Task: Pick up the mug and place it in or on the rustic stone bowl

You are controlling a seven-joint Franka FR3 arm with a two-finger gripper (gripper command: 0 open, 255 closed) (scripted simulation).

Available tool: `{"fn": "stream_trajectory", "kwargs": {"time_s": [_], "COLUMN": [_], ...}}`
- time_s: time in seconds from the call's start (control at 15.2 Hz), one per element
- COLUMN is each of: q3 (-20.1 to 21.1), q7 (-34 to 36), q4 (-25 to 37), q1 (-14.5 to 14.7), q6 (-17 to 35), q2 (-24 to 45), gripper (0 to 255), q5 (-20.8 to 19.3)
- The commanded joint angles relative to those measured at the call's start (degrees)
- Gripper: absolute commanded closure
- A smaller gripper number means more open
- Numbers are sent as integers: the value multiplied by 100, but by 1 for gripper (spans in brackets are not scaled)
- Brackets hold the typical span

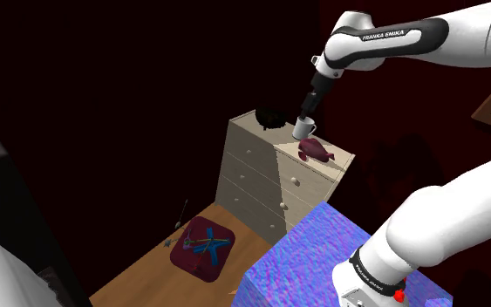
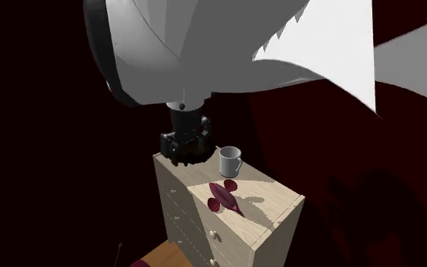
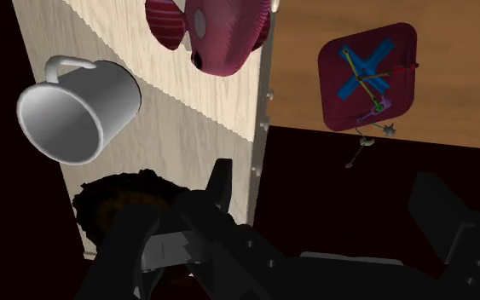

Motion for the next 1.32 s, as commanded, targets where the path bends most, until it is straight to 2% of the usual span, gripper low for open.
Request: {"fn": "stream_trajectory", "kwargs": {"time_s": [0.0, 0.53, 0.92, 1.25], "q3": [-171, -668, -798, -764], "q7": [-238, -1181, -1861, -1943], "q4": [190, 1276, 2402, 2364], "q1": [-48, -281, -663, -727], "q6": [166, 580, 628, 876], "q2": [366, 1973, 3275, 3502], "gripper": [0, 0, 0, 0], "q5": [36, 516, 1052, 1158]}}
